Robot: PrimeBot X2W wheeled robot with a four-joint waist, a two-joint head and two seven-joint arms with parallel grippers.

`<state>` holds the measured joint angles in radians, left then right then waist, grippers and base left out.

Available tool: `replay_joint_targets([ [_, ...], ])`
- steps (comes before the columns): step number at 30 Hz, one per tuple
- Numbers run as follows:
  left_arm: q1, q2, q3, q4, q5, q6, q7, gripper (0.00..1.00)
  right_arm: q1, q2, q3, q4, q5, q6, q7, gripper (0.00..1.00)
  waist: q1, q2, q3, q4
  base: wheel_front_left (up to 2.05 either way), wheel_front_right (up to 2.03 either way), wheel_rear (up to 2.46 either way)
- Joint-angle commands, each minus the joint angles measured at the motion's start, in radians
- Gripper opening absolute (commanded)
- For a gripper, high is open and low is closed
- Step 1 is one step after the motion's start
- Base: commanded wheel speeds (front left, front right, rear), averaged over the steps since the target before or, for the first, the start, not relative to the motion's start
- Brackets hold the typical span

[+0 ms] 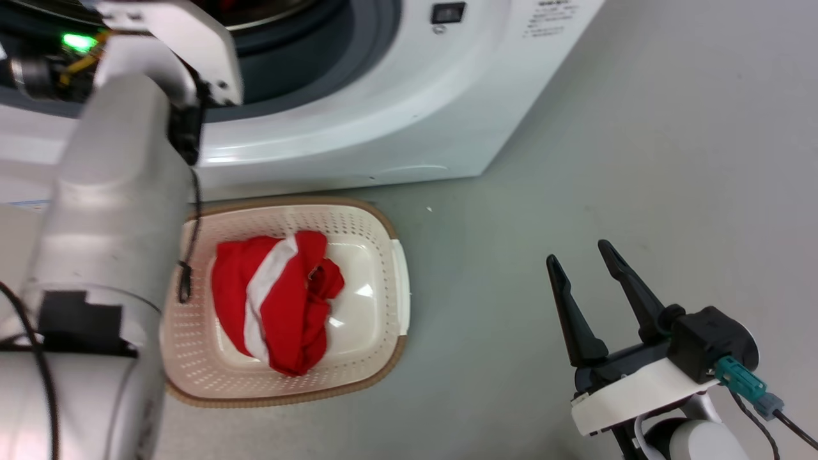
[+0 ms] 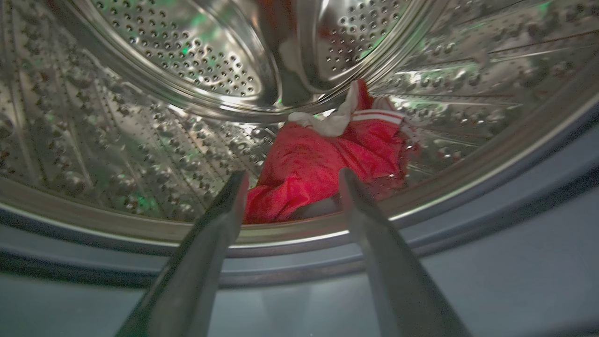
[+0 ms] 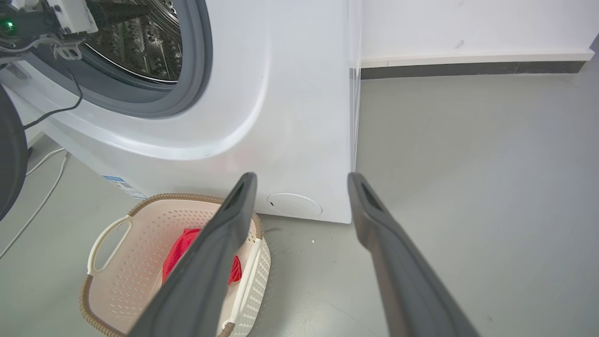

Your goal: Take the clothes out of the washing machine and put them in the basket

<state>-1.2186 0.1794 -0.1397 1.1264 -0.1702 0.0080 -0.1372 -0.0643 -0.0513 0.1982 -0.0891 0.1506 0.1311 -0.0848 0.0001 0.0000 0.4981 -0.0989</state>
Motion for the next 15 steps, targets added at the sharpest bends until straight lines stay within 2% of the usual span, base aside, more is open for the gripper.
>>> replay_joint_targets([
  [1,-0.046,0.029,-0.001,0.025,0.005,-0.007,0.022,1.0,-0.024,0.002,0.008,-0.004,0.009,-0.001,-0.011,1.0,-0.0001,0.0,0.062,-0.057,0.0,0.0,0.0],
  [11,-0.232,0.133,-0.028,0.096,0.026,-0.024,0.162,1.0,-0.049,0.002,0.053,-0.006,0.035,-0.001,-0.047,1.0,-0.0001,0.0,0.188,-0.14,0.0,0.0,0.0],
  [15,-0.306,0.177,-0.04,0.113,0.034,-0.038,0.249,1.0,-0.05,0.002,0.078,-0.005,0.045,-0.001,-0.059,1.0,-0.0001,0.0,0.224,-0.168,0.0,0.0,0.0],
])
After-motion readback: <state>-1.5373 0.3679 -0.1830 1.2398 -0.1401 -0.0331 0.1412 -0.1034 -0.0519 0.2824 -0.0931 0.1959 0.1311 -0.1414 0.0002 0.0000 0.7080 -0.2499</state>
